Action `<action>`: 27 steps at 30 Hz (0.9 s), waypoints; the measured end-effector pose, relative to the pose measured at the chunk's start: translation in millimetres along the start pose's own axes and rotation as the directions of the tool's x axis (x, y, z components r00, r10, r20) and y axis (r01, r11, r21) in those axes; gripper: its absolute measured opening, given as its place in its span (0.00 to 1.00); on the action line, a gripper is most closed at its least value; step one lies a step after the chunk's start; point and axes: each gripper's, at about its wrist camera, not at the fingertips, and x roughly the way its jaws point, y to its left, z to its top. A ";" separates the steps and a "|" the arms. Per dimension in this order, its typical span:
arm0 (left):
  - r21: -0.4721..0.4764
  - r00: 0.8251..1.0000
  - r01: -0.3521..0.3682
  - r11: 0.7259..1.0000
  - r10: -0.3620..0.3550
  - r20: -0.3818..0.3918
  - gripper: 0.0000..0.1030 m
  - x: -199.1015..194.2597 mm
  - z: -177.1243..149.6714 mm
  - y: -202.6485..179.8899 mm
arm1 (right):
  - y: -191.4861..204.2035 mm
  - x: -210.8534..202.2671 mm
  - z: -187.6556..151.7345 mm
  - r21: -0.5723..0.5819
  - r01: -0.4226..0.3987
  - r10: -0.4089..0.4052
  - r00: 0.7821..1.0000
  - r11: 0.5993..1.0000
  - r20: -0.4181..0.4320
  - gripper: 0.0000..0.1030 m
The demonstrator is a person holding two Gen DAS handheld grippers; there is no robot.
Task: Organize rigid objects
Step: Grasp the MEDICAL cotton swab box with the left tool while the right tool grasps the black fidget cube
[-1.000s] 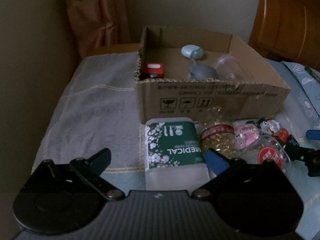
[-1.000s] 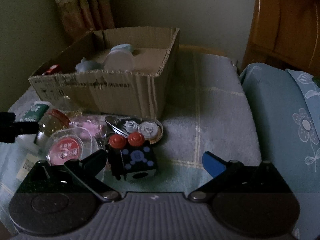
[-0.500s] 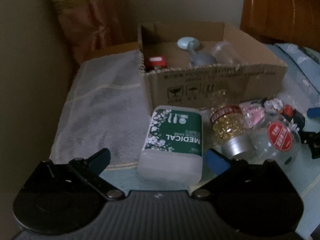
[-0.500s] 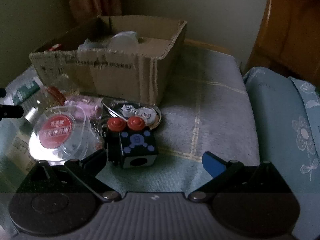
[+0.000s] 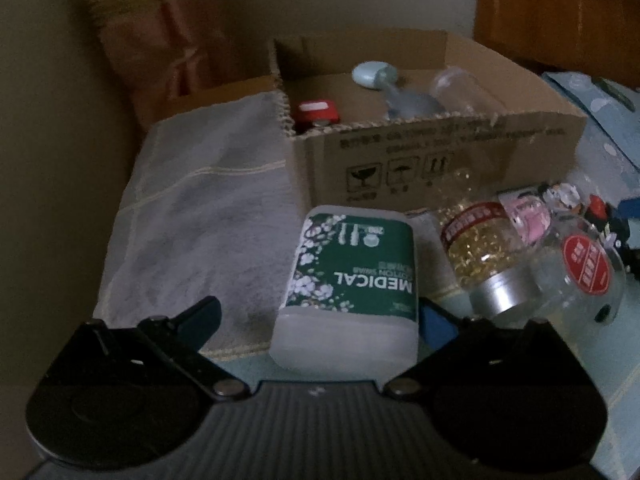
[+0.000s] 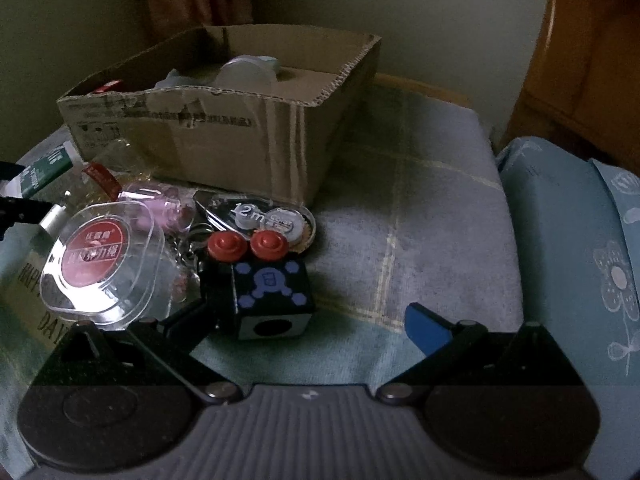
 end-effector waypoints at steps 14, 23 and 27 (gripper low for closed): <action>0.039 0.998 0.061 0.997 -0.061 0.002 0.79 12.7 11.9 -7.3 | 9.7 -6.2 6.2 -0.053 -0.091 0.093 0.995 0.994 0.046 0.70; 0.037 0.996 0.085 0.996 -0.085 0.002 0.64 14.9 17.8 -5.4 | 14.8 -8.2 9.0 -0.063 -0.105 0.107 0.994 0.992 0.035 0.58; 0.043 0.997 0.079 0.996 -0.079 0.000 0.63 13.1 18.2 -4.9 | 15.1 -9.5 9.4 -0.076 -0.098 0.100 0.995 0.992 0.026 0.57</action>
